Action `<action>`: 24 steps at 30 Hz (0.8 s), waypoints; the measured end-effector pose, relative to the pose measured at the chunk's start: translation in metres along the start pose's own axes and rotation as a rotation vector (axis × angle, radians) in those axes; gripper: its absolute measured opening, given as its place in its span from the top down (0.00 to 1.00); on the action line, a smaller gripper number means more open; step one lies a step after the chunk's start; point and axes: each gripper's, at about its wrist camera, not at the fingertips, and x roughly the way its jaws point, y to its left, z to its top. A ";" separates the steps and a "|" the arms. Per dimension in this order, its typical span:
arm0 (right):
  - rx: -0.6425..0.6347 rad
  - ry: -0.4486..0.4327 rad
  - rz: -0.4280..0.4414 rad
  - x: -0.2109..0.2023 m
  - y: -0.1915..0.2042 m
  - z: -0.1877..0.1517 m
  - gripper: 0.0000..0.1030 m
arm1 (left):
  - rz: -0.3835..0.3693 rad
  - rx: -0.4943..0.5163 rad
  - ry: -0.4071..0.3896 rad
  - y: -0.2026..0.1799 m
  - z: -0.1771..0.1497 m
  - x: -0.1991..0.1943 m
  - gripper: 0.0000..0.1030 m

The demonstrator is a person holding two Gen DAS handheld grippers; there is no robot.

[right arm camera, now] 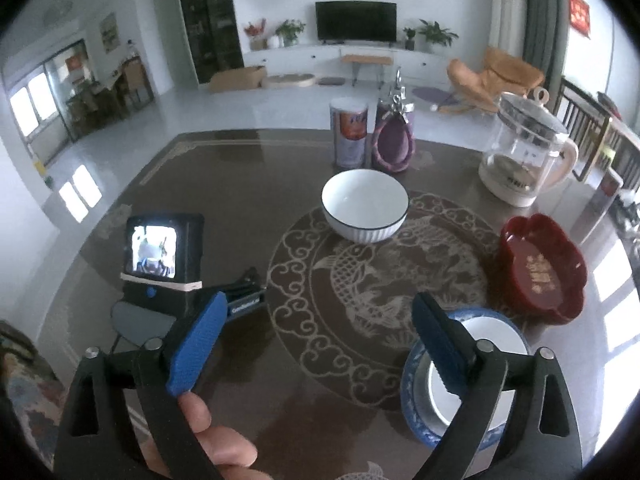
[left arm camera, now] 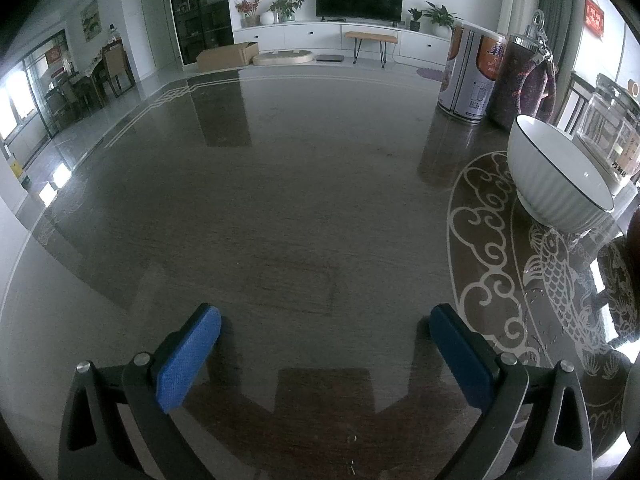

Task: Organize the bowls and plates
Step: 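Move the right tool over the blue-and-white plate holding the bowl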

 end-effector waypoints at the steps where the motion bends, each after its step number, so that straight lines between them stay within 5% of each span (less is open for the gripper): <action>1: 0.021 0.009 0.026 0.002 -0.004 -0.001 0.02 | 0.000 0.000 0.000 0.000 0.000 0.000 0.00; 10: -0.007 -0.014 0.037 0.005 -0.002 -0.003 0.01 | 0.000 0.000 0.000 0.000 0.000 0.000 0.00; 17: -0.043 -0.048 -0.106 -0.002 0.001 0.003 0.01 | 0.000 0.000 0.000 -0.001 -0.001 0.000 0.00; 24: -0.024 -0.043 -0.141 -0.003 -0.009 0.005 0.01 | 0.000 0.000 0.000 0.000 0.000 0.000 0.00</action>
